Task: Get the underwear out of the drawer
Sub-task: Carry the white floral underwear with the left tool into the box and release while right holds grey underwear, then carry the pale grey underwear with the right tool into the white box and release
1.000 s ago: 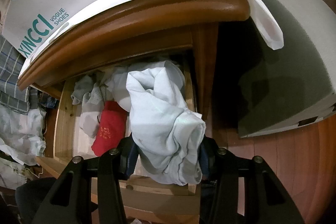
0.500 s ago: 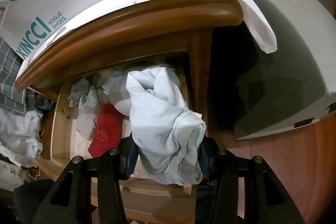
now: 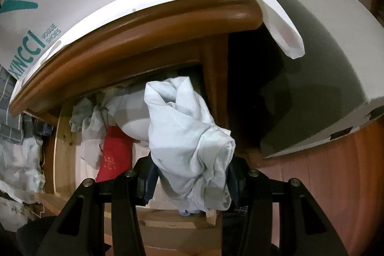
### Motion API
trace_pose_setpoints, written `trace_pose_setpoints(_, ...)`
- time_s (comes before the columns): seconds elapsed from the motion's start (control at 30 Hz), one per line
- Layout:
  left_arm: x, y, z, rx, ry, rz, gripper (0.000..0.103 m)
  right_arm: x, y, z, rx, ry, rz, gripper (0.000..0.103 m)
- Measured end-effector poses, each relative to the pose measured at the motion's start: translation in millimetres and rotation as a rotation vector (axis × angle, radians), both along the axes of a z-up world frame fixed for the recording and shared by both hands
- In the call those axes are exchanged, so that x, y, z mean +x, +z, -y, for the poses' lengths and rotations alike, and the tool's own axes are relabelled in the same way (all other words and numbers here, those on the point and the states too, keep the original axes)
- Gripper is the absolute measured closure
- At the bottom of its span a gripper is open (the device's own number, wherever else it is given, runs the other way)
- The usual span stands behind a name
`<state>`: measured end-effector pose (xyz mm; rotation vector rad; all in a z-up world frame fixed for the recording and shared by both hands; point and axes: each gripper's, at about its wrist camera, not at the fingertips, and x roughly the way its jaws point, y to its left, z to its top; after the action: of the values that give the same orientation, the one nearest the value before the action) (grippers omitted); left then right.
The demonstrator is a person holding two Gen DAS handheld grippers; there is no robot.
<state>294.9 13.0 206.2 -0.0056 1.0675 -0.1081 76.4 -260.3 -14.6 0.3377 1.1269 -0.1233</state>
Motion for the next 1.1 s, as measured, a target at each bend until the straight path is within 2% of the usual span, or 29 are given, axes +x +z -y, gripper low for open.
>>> trace_pose_setpoints(0.27, 12, -16, -7, 0.011, 0.027, -0.027, 0.09, 2, -4, 4, 0.02, -0.027, -0.015, 0.058)
trace_pose_setpoints(0.5, 12, -21, -12, -0.004, 0.031, -0.04, 0.084, 2, -3, 5, 0.018, -0.028, -0.01, 0.058)
trace_pose_setpoints(0.7, 4, -13, -8, 0.012, -0.004, -0.022, 0.069, 2, -3, 4, 0.017, -0.023, -0.009, 0.058)
trace_pose_setpoints(0.9, -19, 2, -10, -0.006, -0.028, 0.029, 0.066, 2, 0, 3, 0.001, -0.022, -0.004, 0.058)
trace_pose_setpoints(1.03, -50, 20, -17, -0.033, -0.023, 0.108, 0.065, 2, 2, 1, -0.018, -0.016, -0.003, 0.058)
trace_pose_setpoints(1.1, -70, 26, -22, -0.019, -0.004, 0.151, 0.064, 1, 3, 0, -0.035, -0.012, -0.001, 0.058)
